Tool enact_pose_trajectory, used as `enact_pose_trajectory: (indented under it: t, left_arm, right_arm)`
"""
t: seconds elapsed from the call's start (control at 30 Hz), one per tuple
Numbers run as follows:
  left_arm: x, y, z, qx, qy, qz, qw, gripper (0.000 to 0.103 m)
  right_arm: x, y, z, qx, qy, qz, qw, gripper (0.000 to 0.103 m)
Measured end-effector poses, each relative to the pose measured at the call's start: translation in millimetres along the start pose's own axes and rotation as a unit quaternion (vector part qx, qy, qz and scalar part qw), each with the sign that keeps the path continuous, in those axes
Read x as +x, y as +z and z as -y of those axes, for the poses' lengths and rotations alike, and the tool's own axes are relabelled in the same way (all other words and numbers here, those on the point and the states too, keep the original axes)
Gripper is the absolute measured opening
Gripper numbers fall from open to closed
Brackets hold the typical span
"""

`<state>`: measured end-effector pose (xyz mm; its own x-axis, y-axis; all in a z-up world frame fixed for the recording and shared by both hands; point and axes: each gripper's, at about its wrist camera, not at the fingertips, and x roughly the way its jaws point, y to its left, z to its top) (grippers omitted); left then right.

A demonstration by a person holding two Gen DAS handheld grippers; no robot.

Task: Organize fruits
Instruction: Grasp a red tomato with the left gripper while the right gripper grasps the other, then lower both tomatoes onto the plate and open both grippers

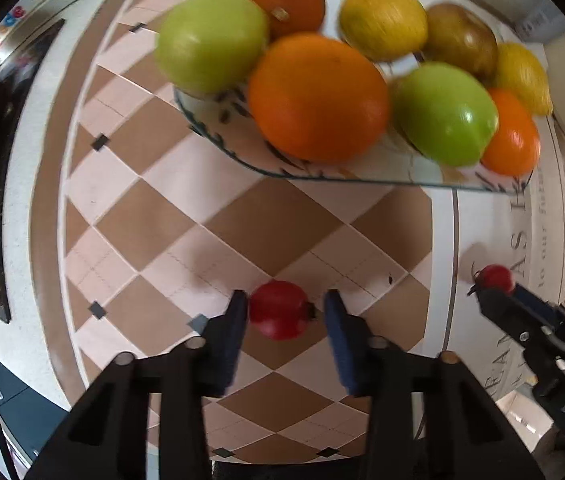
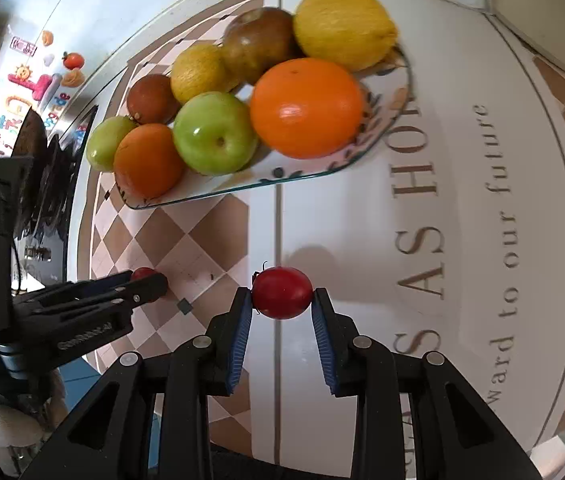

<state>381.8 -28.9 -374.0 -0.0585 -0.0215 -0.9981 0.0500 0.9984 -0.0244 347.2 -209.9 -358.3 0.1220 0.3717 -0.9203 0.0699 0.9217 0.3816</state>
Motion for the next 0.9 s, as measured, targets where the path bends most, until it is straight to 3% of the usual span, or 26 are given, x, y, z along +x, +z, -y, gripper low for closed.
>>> enact_pose_trajectory:
  t: [0.17,0.3,0.4,0.63,0.8,0.9]
  left_arm:
    - [2,-2,0,-0.003,-0.008,0.008,0.9999,0.029]
    - [-7,-5,-14,-0.041,-0.056,0.006,0.9976,0.029]
    - [-28,-3,-20,-0.072,-0.113,0.01,0.9909,0.029]
    - [-61,27,-11,-0.117,-0.23,0.011,0.966,0.029]
    - [-43,43,-13,-0.195,-0.278,-0.01,0.9404,0.029]
    - [-31,42,-17,-0.236,-0.282,-0.011,0.9296,0.029]
  right_arm:
    - [-11,-1,7,0.007,-0.002,0.011,1.0,0.033]
    - [-21,1,8,0.011,0.003,0.021,1.0,0.033]
    - [-30,5,8,0.015,0.012,0.032,0.999,0.033]
    - [-52,22,22,0.038,0.024,0.062,0.997,0.033]
    - [-63,36,34,0.041,0.016,0.08,0.996,0.033]
    - [-66,41,39,0.042,0.014,0.086,0.995,0.033]
